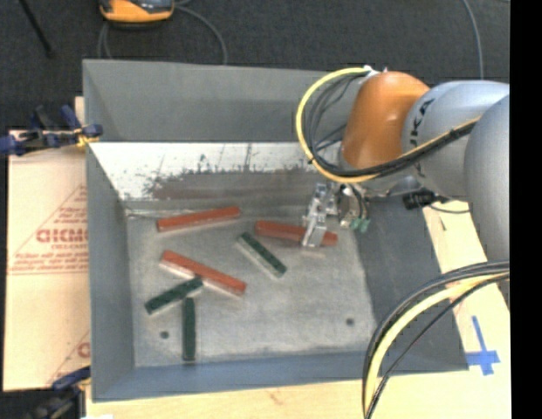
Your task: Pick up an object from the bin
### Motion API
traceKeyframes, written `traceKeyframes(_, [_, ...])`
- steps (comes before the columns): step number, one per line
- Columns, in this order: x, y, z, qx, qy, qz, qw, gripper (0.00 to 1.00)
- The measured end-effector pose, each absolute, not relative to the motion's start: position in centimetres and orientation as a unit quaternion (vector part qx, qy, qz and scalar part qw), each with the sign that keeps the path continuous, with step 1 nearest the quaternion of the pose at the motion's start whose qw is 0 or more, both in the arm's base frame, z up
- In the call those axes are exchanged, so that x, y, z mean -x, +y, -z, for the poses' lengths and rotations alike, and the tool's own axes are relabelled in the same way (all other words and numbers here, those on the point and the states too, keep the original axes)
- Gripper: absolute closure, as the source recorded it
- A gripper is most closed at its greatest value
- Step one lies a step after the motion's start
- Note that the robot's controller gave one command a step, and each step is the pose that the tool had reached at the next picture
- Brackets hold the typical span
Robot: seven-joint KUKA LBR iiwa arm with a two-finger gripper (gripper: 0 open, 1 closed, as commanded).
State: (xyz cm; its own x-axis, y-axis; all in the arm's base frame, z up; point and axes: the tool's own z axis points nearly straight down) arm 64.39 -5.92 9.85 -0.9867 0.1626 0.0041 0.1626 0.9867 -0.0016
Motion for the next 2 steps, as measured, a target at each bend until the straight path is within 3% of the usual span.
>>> traceKeyframes(2, [-64.7,-6.0,-13.4,0.081,-0.997,0.000,-0.003,1.00])
